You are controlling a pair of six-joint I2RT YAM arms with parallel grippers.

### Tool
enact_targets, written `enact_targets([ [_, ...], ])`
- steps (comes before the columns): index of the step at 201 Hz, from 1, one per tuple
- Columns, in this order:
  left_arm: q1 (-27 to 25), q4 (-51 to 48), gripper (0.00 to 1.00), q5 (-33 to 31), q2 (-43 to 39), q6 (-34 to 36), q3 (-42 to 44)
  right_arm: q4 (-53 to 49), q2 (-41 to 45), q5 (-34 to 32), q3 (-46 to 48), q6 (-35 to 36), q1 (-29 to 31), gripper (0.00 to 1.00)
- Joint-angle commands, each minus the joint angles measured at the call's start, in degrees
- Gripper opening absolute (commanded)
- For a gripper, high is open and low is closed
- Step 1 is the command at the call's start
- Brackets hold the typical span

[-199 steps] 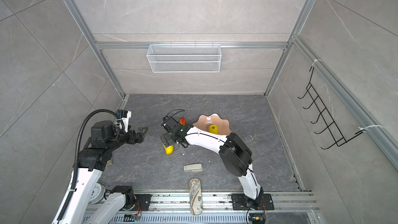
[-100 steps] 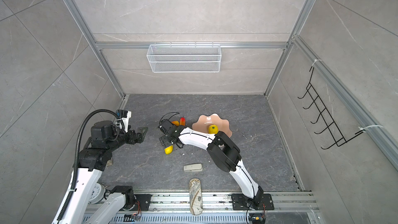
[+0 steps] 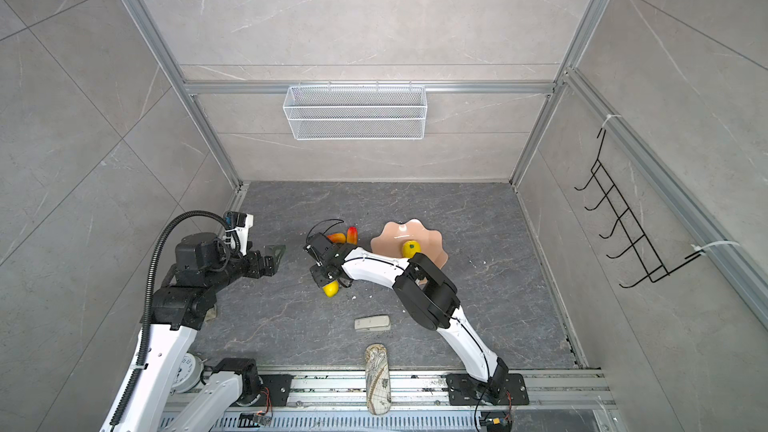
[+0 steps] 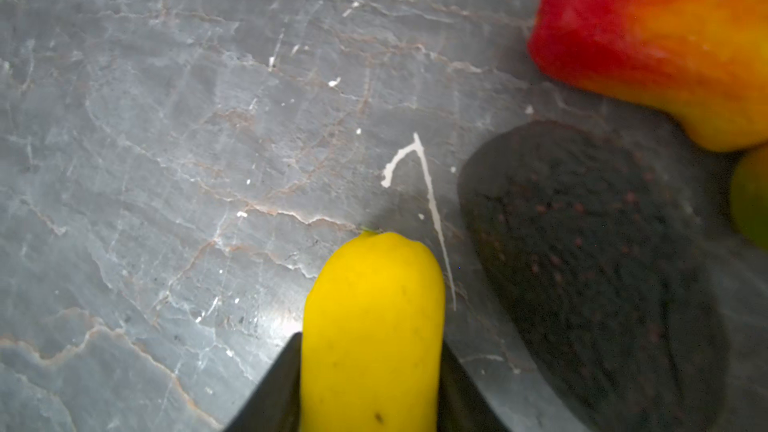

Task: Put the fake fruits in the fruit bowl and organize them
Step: 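Move the right gripper to the long yellow fruit and grasp it, then lift the long yellow fruit into the pink bowl and open the right gripper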

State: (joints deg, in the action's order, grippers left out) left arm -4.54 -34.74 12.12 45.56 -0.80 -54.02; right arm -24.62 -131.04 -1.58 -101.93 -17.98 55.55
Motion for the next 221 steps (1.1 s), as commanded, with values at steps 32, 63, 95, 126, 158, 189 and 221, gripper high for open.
enact_targets([
  [32, -0.21, 0.6, 1.0, -0.15, -0.57, 1.21, 0.12, -2.36, 12.7, 0.16, 6.21, 9.7, 0.18, 0.25],
  [63, -0.22, 0.59, 1.0, -0.22, -0.56, 1.27, 0.07, -2.66, 24.38, -1.31, 12.76, 13.15, -1.57, 0.25],
  [95, -0.22, 0.62, 1.0, -0.17, -0.63, 1.27, 0.09, -2.55, 32.1, -5.52, 19.45, 11.83, -6.41, 0.25],
  [126, -0.21, 0.7, 1.0, 0.1, -0.41, 1.2, 0.08, -0.66, 35.06, -7.43, 24.49, 9.19, -11.68, 0.25],
  [158, -0.21, 0.73, 1.0, 0.25, -0.46, 1.19, 0.13, 0.69, 33.26, -8.47, 26.21, 8.58, -14.27, 0.24],
  [189, -0.21, 0.73, 1.0, 0.19, -0.37, 1.21, 0.14, 1.71, 30.75, -9.6, 26.35, 8.28, -15.12, 0.24],
  [221, -0.22, 0.73, 1.0, 0.1, -0.37, 1.16, 0.14, 2.21, 28.19, -10.4, 26.22, 7.94, -15.99, 0.24],
])
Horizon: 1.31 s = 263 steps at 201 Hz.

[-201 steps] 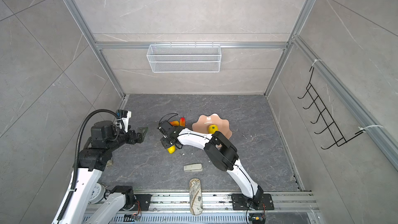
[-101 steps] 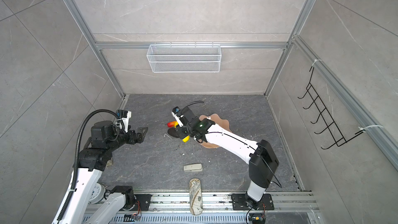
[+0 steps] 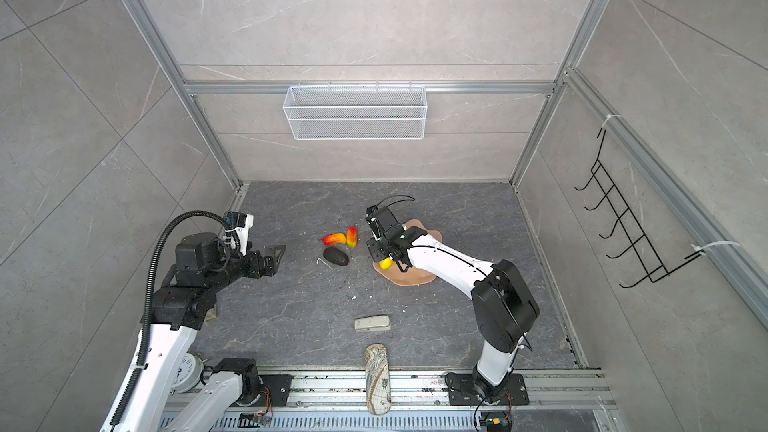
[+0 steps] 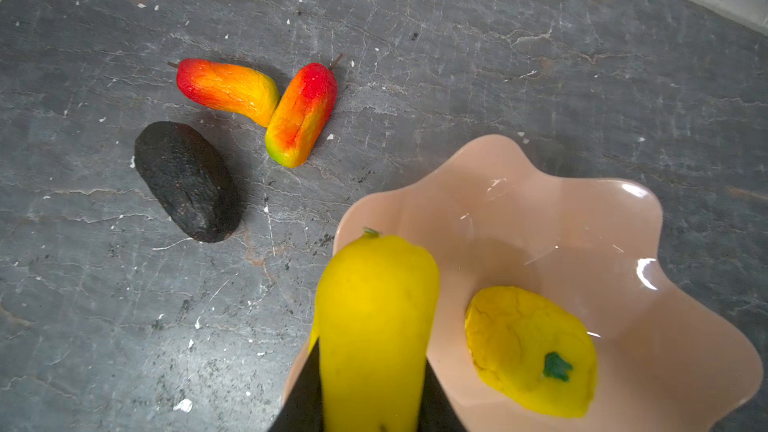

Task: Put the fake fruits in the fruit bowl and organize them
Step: 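Lift the long yellow fruit into the pink bowl and open the right gripper, then reach the right gripper to the dark avocado and grasp it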

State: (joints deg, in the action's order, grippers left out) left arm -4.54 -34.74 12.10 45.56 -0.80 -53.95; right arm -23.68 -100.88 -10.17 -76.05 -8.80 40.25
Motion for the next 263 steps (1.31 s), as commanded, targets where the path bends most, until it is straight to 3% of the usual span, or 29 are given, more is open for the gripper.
enact_targets([
  [1, -0.21, 0.73, 1.0, 0.12, -0.38, 1.2, 0.12, 1.27, -2.05, -1.88, 0.31, -1.23, -0.65, 0.24],
  [110, -0.22, 0.82, 1.0, 0.22, 0.11, 1.14, 0.22, 3.94, -6.79, -3.88, 5.01, -2.59, -3.07, 0.27],
  [159, -0.21, 0.95, 1.0, 0.4, 0.2, 1.2, 0.29, 4.09, -6.74, -3.82, 5.37, -1.7, -3.31, 0.43],
  [224, -0.22, 0.97, 1.0, 0.49, 0.22, 1.15, 0.31, 0.32, 0.57, -0.63, 3.78, 0.75, -3.29, 0.65],
  [263, -0.21, 0.9, 1.0, 0.84, 0.18, 1.18, 0.26, -0.31, 6.87, 5.42, 3.09, 3.45, -2.02, 0.95],
])
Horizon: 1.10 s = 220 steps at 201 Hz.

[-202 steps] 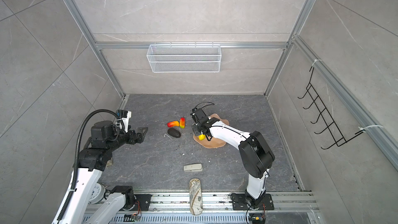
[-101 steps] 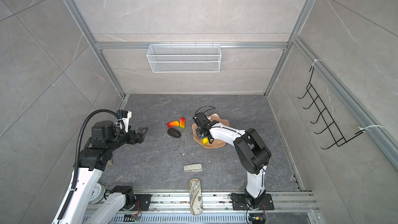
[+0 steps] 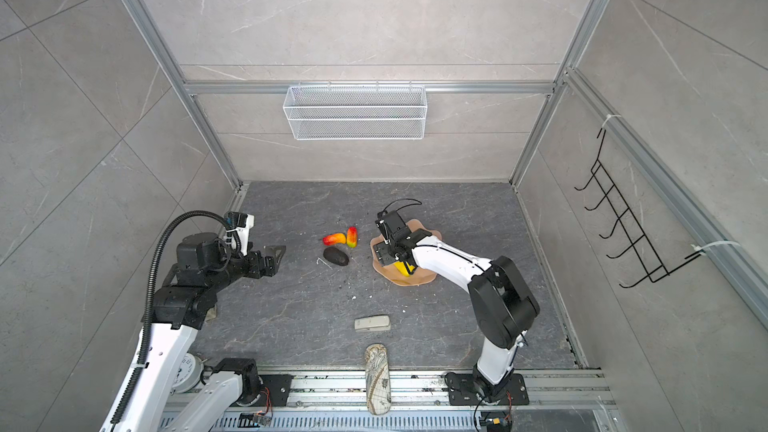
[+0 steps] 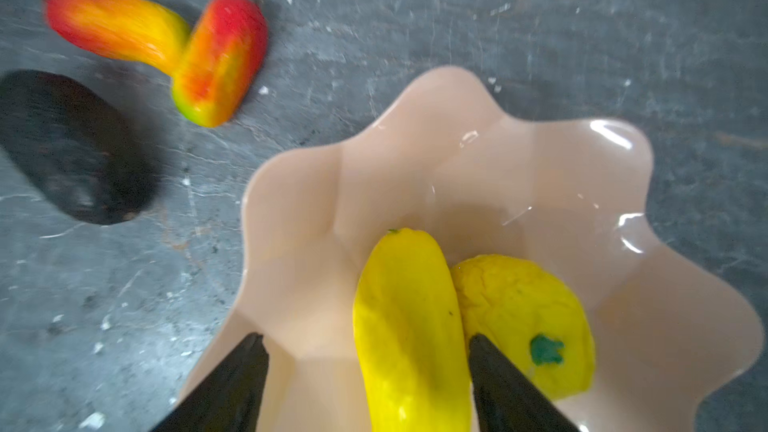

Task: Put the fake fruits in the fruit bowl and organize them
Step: 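Reach the right gripper to the dark avocado and grasp it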

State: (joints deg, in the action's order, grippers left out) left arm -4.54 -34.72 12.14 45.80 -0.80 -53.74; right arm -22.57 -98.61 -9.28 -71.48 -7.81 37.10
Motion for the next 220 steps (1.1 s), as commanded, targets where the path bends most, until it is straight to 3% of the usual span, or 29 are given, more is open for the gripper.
enact_targets([
  [1, -0.21, 0.92, 1.0, 0.79, -0.04, 1.17, 0.04, -1.43, 4.71, 4.75, -1.56, 2.55, 1.22, 0.95],
  [8, -0.21, 0.89, 1.0, 0.78, -0.02, 1.12, 0.04, -1.07, 5.0, 6.49, -1.87, 3.43, 1.91, 0.99],
  [32, -0.21, 0.88, 1.0, 0.87, -0.32, 1.13, 0.01, 1.24, 3.04, 13.39, -3.58, 5.54, 4.24, 1.0],
  [70, -0.25, 0.97, 1.0, 1.0, -0.5, 1.19, 0.07, 1.0, -8.16, 13.52, -13.05, 8.06, 9.22, 1.0],
  [116, -0.21, 1.31, 1.0, 0.95, -0.94, 1.19, 0.33, 2.66, -19.93, 16.28, -22.11, 8.71, 9.54, 0.99],
  [173, -0.22, 1.31, 1.0, 0.96, -0.91, 1.19, 0.39, -0.49, -30.69, 17.16, -31.45, 9.75, 9.5, 0.88],
  [220, -0.21, 1.25, 1.0, 0.69, -0.89, 1.24, 0.39, -1.51, -34.03, 17.54, -34.53, 9.97, 9.56, 0.78],
])
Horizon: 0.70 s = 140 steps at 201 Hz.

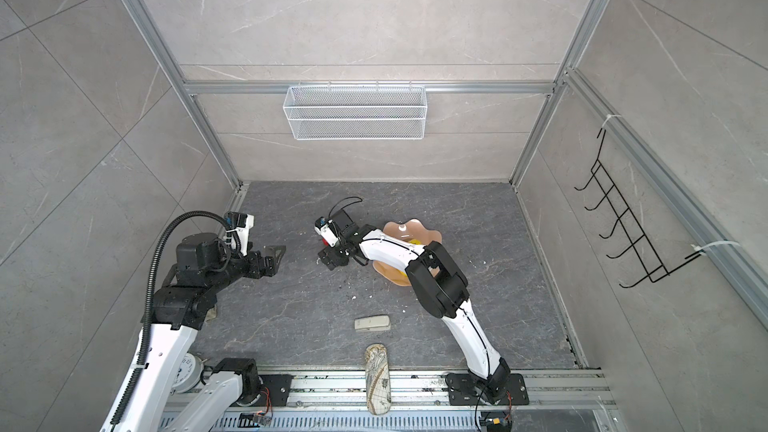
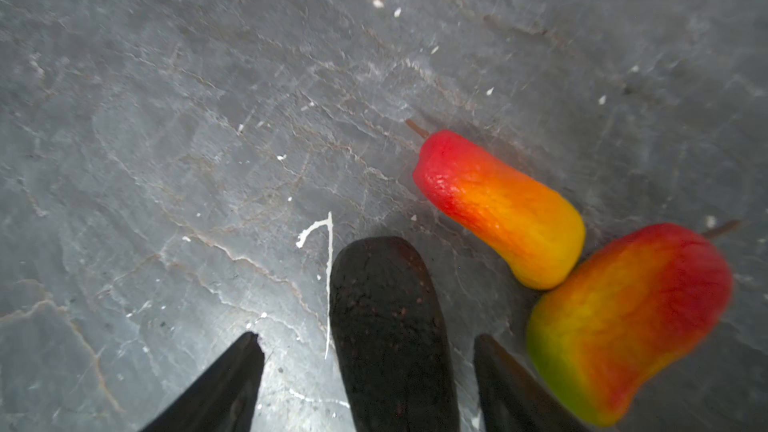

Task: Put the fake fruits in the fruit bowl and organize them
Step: 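Reach the right gripper to the dark avocado and grasp it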

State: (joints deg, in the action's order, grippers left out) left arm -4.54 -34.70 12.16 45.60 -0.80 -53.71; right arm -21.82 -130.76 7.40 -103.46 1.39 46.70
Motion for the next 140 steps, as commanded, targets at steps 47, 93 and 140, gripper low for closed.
enact_targets([
  [47, -0.21, 1.23, 1.0, 0.67, -0.76, 1.36, 0.38, -2.87, -3.31, 0.34, -3.33, 1.25, -0.05, 0.55],
  [93, -0.22, 1.3, 1.0, 0.49, -0.74, 1.37, 0.45, -2.53, -0.4, 0.42, -0.87, 2.06, -0.03, 0.27],
  [140, -0.22, 1.28, 1.0, 0.43, -0.65, 1.37, 0.5, -0.25, 11.34, -1.18, 8.01, 1.85, -0.27, 0.16],
])
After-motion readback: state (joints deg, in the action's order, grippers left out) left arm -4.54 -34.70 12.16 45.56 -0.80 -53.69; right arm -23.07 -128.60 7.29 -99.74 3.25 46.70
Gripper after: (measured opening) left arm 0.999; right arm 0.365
